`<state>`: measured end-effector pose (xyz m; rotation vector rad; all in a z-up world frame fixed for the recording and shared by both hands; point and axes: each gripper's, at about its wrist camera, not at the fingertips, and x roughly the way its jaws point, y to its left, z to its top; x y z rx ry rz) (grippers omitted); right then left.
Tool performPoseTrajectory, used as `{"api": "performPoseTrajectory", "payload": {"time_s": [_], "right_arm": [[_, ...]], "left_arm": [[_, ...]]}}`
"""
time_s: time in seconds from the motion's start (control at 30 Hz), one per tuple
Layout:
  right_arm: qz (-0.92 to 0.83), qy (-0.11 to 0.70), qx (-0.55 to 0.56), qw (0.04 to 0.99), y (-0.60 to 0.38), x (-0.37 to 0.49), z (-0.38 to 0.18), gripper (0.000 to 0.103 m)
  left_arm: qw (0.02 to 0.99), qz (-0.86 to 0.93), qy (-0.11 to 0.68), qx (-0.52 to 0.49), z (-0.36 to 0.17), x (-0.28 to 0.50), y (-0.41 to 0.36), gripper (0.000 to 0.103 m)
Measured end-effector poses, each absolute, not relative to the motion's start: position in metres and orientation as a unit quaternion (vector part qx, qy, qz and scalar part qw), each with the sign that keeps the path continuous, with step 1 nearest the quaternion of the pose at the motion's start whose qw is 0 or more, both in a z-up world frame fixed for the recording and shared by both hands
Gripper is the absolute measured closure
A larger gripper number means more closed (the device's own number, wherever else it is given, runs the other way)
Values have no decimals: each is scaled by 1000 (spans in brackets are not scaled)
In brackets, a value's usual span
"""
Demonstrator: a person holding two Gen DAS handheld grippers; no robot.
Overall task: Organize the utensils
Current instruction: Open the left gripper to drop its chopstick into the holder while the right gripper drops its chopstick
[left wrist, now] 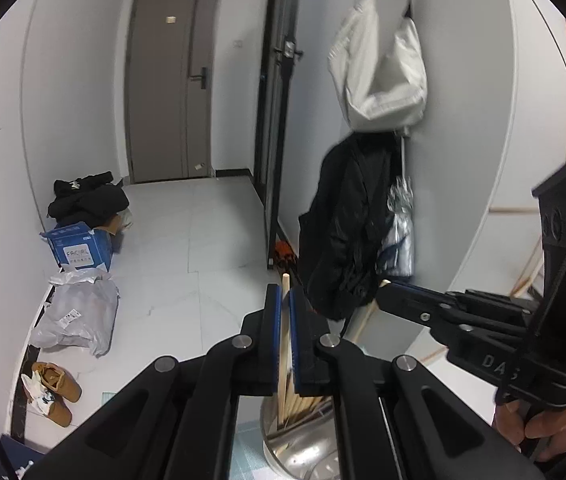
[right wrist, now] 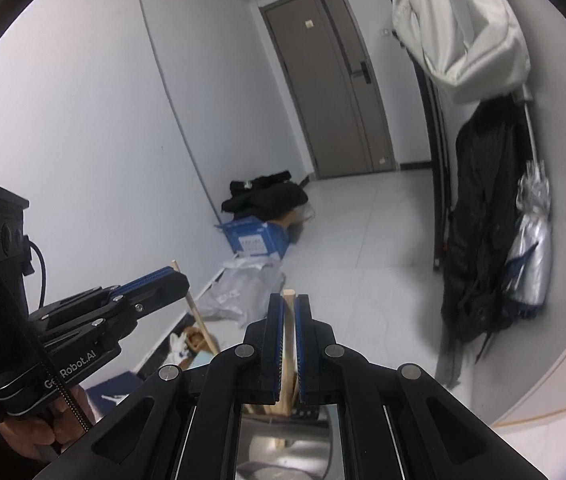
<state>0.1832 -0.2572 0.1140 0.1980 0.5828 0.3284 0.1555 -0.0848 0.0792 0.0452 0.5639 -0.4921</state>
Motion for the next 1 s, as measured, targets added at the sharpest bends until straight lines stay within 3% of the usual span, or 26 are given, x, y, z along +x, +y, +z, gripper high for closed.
{"api": "performPoseTrajectory", "payload": {"time_s": [0.73, 1.0], "right_arm": [[184, 366, 99, 907, -240, 188, 59, 99], [173, 359, 102, 911, -250, 173, 61, 96]], "left_arm": [[909, -243, 337, -28, 48, 158, -67, 102], [905, -242, 347, -50, 55, 151, -64, 101]]}}
